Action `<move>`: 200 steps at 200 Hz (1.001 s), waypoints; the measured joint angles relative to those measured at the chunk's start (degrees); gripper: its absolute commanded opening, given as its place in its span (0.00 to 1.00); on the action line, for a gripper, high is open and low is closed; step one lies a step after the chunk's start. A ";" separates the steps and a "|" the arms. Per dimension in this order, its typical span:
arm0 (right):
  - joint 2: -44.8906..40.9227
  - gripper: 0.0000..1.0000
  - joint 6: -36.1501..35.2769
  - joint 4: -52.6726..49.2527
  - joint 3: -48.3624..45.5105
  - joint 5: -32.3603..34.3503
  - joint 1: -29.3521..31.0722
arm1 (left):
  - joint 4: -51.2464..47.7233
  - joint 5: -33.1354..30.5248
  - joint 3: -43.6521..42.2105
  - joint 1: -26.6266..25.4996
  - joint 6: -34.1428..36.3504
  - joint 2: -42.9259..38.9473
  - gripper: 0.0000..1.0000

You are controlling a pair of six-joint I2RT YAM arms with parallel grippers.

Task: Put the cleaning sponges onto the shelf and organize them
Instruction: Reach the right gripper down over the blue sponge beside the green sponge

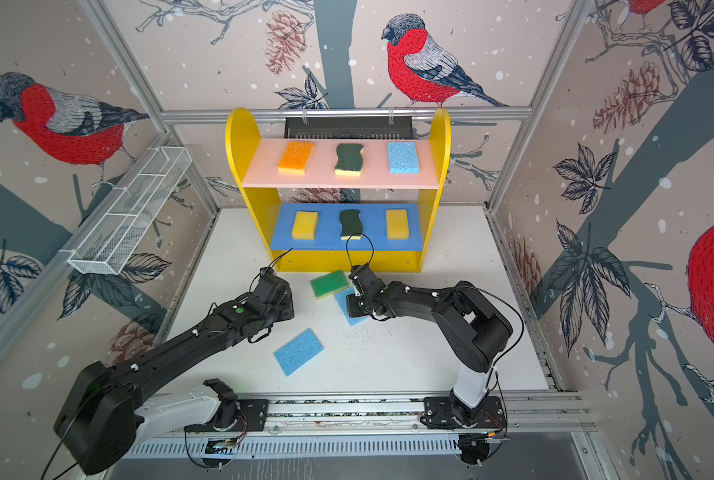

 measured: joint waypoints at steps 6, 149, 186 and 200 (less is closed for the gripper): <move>-0.52 0.34 0.04 0.09 -0.68 0.04 -0.44 | -0.02 -0.02 0.17 0.00 0.02 0.20 0.60; -12.31 0.34 1.86 -2.12 -11.26 2.86 -9.79 | -1.49 2.69 3.69 0.00 0.50 3.10 0.56; -14.62 0.34 1.86 -3.37 -12.85 3.52 -11.32 | -3.74 3.21 3.28 0.00 0.48 3.41 0.56; -15.56 0.34 1.84 -3.58 -12.83 3.98 -11.34 | -3.93 3.58 2.54 0.00 0.46 3.26 0.56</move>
